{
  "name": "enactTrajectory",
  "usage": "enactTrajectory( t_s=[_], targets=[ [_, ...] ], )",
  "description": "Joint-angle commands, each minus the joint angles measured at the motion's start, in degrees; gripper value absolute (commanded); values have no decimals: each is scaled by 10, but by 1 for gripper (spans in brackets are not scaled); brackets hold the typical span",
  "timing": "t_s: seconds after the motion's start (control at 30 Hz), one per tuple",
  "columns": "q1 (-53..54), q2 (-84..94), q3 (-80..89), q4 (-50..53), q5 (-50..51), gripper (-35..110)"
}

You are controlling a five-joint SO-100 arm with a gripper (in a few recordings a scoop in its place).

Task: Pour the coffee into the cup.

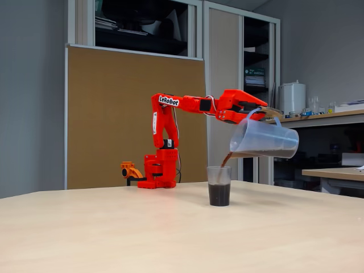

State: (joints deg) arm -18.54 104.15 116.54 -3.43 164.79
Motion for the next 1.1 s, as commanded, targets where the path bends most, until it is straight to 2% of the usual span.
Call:
enactTrajectory(
  t_s=[0.0, 0.53, 0.9, 1.07],
  targets=[
    [-2, 25, -4, -17, 14, 0],
    [-1, 25, -6, -18, 19, 0],
    [-4, 25, -22, 22, -100, 0],
    [-9, 24, -26, 36, -118, 0]
  ],
)
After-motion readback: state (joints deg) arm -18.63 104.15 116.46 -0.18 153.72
